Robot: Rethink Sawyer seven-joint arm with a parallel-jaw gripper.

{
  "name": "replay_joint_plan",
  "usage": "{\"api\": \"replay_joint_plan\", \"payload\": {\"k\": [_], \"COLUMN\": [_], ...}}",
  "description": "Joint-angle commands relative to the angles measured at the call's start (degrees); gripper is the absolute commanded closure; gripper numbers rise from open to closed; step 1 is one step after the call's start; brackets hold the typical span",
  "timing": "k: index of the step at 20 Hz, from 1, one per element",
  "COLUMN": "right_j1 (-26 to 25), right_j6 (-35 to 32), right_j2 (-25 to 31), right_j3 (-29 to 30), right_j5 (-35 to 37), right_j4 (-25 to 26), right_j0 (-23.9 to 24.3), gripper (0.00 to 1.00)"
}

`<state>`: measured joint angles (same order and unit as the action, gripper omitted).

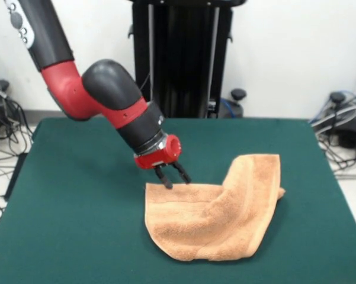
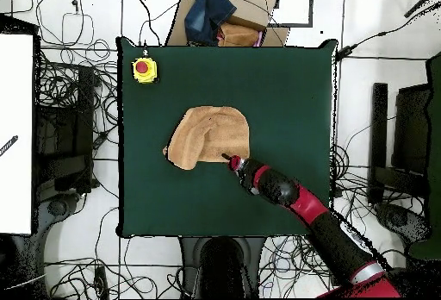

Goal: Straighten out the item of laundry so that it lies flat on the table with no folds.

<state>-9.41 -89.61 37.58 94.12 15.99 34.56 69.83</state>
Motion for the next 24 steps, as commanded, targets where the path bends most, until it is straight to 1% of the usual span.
{"api": "replay_joint_plan", "payload": {"k": [1,9,11,15,17,20,24], "right_j1": [-4.8,-3.8,-2.3,2.8,4.4,5.3,6.8], "right_j6": [12.8,15.4,15.6,15.5,16.0,17.5,17.9], "right_j2": [2.4,2.6,2.3,1.2,1.0,1.4,1.6], "right_j3": [-11.1,-12.9,-12.6,-11.3,-11.5,-12.7,-12.7], "right_j5": [3.7,7.0,8.1,11.3,12.8,14.5,16.2], "right_j4": [4.8,4.3,4.1,3.3,3.1,3.4,3.7], "right_j0": [-0.3,0.4,0.3,-0.6,-1.0,-1.2,-1.2], "gripper": [0.00,0.00,0.00,0.00,0.00,0.00,0.00]}}
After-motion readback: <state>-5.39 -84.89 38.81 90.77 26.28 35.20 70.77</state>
